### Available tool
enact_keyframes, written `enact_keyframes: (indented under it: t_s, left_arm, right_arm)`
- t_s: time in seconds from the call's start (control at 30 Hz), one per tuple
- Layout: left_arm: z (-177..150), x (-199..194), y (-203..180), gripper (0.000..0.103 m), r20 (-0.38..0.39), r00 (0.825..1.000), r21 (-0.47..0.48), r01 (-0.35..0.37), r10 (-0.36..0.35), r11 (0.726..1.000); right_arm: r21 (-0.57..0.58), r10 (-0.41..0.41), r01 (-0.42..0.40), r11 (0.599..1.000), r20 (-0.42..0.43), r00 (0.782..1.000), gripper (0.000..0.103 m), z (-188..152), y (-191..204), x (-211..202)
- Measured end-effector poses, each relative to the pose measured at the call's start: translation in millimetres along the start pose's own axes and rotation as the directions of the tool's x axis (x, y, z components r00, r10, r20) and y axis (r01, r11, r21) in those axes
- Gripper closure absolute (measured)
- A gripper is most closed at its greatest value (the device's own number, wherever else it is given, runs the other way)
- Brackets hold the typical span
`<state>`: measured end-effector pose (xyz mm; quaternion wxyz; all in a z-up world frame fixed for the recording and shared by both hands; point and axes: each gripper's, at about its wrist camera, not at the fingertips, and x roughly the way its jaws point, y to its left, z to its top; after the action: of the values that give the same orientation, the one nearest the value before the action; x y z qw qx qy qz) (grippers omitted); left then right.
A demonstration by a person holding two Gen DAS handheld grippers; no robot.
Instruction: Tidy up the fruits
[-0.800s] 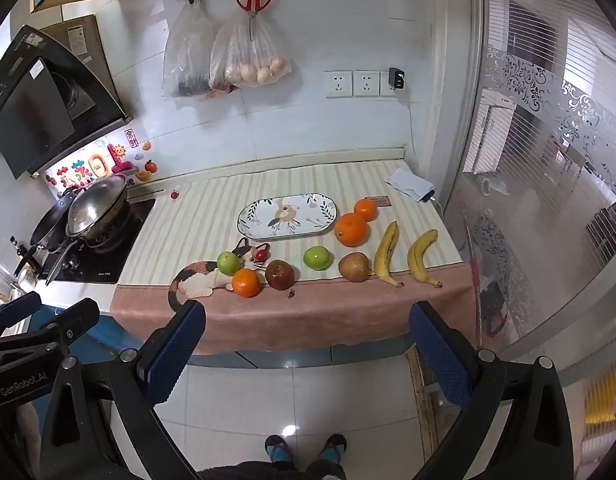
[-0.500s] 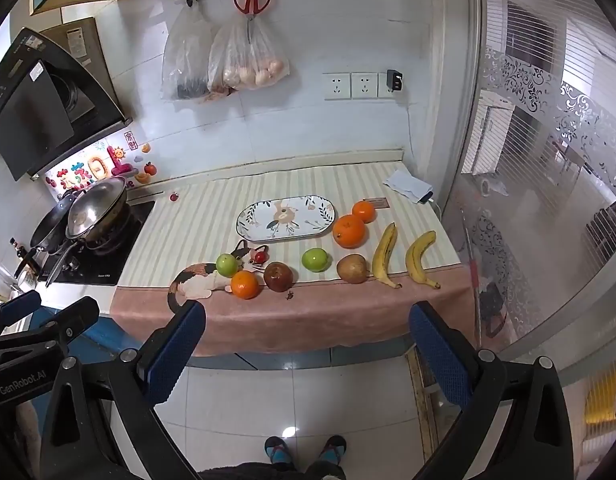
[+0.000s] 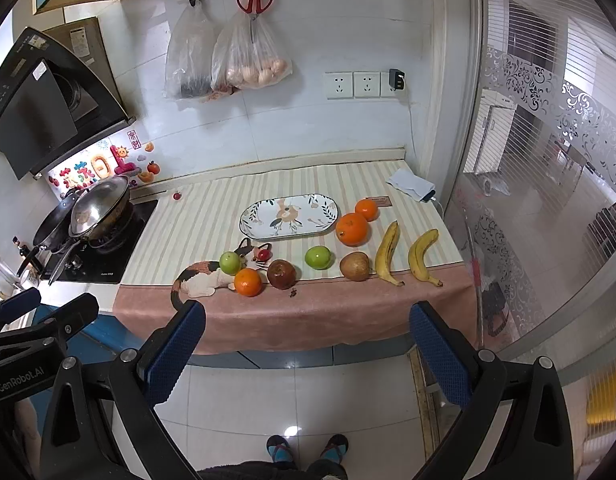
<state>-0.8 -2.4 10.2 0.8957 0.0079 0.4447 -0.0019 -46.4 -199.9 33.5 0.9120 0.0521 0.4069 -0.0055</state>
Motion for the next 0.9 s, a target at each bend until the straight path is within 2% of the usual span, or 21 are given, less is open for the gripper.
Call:
enact_keyframes:
  t_s: [0.9]
  left_arm:
    - [-5.6,3.2,-5.4,0.000,-0.001,1.000,-0.001,0.008,-0.008,1.000]
  right_arm:
    - [-0.002,-0.006,0.006,1.000,-0.008,1.000,0.000,1.5,-3.5,8.0]
